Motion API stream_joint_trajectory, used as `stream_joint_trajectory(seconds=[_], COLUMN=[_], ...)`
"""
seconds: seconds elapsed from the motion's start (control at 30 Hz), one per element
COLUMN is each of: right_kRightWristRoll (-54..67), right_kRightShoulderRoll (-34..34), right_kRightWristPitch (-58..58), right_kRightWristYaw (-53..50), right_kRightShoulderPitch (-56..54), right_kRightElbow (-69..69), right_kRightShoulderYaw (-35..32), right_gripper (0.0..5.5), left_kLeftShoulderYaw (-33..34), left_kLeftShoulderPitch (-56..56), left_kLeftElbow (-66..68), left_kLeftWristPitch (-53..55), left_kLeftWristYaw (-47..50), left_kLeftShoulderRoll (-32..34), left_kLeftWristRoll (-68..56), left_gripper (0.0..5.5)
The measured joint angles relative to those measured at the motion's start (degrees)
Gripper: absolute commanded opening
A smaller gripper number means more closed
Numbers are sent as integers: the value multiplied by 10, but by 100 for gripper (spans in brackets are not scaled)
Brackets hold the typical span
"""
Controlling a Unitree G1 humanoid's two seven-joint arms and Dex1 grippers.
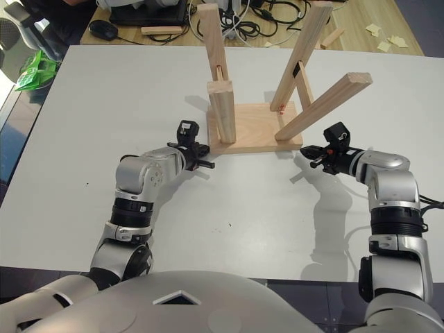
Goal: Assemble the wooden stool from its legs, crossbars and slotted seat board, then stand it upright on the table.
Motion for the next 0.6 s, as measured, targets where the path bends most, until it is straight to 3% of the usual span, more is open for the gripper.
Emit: stream_joint_trajectory(seconds=[0.33, 0.6], right_kRightWristRoll=[37, -71], right_kRightShoulderRoll=[-26, -69], right_kRightWristPitch=[14, -103], right_kRightWristYaw=[61, -27], right_kRightShoulderPitch=[1, -40], right_kRightElbow=[-37, 155], right_kRightShoulderYaw=[-2, 10], right_gripper=[0, 0], left_kLeftShoulderYaw=[-11, -8], left_kLeftShoulderPitch=[7, 15], left_kLeftElbow=[-22, -35], left_kLeftWristPitch=[24, 19], left_kLeftWristYaw=[-15, 17], left_kLeftShoulderRoll=[8, 8], left_kLeftWristRoll=[-16, -5], left_gripper=[3, 3])
